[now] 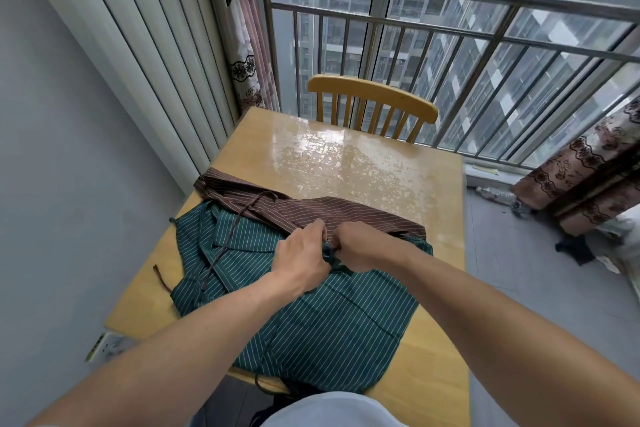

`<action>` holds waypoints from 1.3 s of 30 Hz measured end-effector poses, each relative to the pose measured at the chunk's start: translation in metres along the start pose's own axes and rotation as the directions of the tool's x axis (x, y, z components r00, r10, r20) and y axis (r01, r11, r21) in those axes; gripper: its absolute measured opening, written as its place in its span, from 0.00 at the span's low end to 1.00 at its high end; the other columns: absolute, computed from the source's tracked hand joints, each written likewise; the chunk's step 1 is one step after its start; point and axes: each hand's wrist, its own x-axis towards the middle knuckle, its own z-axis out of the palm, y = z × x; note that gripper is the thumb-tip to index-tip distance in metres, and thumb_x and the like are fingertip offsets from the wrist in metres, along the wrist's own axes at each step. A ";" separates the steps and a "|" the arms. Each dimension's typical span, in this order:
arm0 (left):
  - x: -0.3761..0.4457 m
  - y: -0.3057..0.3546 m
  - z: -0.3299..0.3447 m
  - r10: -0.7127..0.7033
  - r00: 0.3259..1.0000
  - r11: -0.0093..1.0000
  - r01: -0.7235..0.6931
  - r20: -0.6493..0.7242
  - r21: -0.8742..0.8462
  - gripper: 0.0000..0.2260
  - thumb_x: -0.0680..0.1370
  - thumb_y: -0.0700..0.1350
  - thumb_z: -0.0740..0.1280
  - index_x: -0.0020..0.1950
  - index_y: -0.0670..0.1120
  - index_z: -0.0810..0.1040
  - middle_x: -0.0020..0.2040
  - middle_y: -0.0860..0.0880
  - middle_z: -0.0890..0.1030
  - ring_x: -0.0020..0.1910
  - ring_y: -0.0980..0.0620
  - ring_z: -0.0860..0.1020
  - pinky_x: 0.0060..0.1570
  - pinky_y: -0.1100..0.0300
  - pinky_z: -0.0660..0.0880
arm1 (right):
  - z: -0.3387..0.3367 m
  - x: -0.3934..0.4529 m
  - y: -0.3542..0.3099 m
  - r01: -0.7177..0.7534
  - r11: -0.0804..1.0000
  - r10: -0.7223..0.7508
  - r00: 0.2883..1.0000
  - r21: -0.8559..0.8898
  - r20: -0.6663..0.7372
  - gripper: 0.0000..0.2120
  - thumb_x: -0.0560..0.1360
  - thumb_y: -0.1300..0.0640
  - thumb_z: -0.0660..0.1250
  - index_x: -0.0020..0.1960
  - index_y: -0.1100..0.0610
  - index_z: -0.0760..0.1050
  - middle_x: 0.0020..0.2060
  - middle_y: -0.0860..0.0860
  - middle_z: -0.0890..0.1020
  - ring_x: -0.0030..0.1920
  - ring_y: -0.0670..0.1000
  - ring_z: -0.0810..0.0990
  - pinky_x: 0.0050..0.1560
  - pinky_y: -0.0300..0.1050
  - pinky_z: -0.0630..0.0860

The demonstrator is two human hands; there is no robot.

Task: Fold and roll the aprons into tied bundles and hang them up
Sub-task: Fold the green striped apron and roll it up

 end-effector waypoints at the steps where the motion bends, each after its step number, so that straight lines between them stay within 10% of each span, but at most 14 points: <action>1: 0.001 -0.002 -0.001 0.013 1.000 1.000 -0.013 0.001 0.000 0.15 0.73 0.43 0.72 0.51 0.51 0.67 0.45 0.53 0.77 0.45 0.48 0.76 0.44 0.52 0.70 | -0.005 0.001 0.004 0.008 0.996 -0.014 0.998 0.085 0.068 0.10 0.81 0.63 0.61 0.42 0.59 0.76 0.36 0.53 0.76 0.35 0.52 0.72 0.33 0.44 0.67; 6: 0.000 -0.018 0.000 0.132 0.988 0.950 -0.148 -0.074 -0.276 0.19 0.74 0.46 0.75 0.59 0.52 0.71 0.53 0.55 0.79 0.49 0.51 0.80 0.48 0.54 0.78 | -0.017 0.002 0.030 -0.070 0.688 -0.075 0.983 0.722 0.167 0.07 0.83 0.59 0.65 0.50 0.57 0.82 0.38 0.53 0.77 0.37 0.48 0.71 0.38 0.42 0.69; 11: 0.001 -0.024 0.001 0.156 0.940 0.857 -0.282 -0.304 -0.431 0.12 0.75 0.46 0.77 0.56 0.48 0.80 0.64 0.57 0.78 0.63 0.60 0.76 0.64 0.61 0.74 | -0.023 0.004 0.035 -0.084 0.535 -0.035 0.992 0.840 0.121 0.07 0.82 0.60 0.66 0.54 0.59 0.83 0.43 0.54 0.78 0.42 0.49 0.73 0.39 0.42 0.71; 15: 0.004 -0.016 -0.001 0.043 0.926 0.862 -0.223 -0.374 -0.454 0.06 0.76 0.48 0.76 0.50 0.48 0.86 0.62 0.55 0.81 0.63 0.59 0.77 0.64 0.59 0.75 | -0.027 0.005 0.030 -0.022 0.620 0.032 0.999 0.784 0.003 0.11 0.83 0.57 0.66 0.60 0.62 0.81 0.45 0.53 0.81 0.45 0.50 0.77 0.43 0.41 0.74; 20: 0.015 -0.007 -0.008 -0.122 0.967 0.825 -0.027 -0.224 -0.564 0.01 0.77 0.46 0.74 0.46 0.50 0.85 0.54 0.58 0.83 0.54 0.57 0.81 0.56 0.54 0.82 | -0.028 0.005 0.030 0.076 0.709 0.067 0.983 0.701 -0.174 0.10 0.79 0.57 0.72 0.58 0.58 0.85 0.47 0.53 0.87 0.48 0.51 0.84 0.49 0.46 0.84; 26: 0.025 0.009 -0.022 -0.163 0.885 0.254 0.465 0.436 -0.848 0.12 0.87 0.41 0.56 0.57 0.41 0.78 0.61 0.41 0.82 0.59 0.46 0.82 0.57 0.50 0.82 | -0.027 0.002 0.033 0.085 0.850 0.085 0.952 0.520 -0.294 0.08 0.80 0.59 0.71 0.57 0.55 0.86 0.39 0.47 0.84 0.31 0.42 0.72 0.25 0.28 0.66; 39: 0.021 -0.003 -0.029 -0.055 0.895 0.292 0.437 0.442 -0.850 0.12 0.88 0.40 0.53 0.46 0.42 0.70 0.65 0.45 0.80 0.58 0.44 0.84 0.55 0.51 0.82 | -0.018 0.010 0.053 0.046 0.569 0.313 0.912 0.821 -0.267 0.06 0.80 0.63 0.70 0.49 0.52 0.82 0.42 0.55 0.83 0.45 0.56 0.86 0.53 0.59 0.84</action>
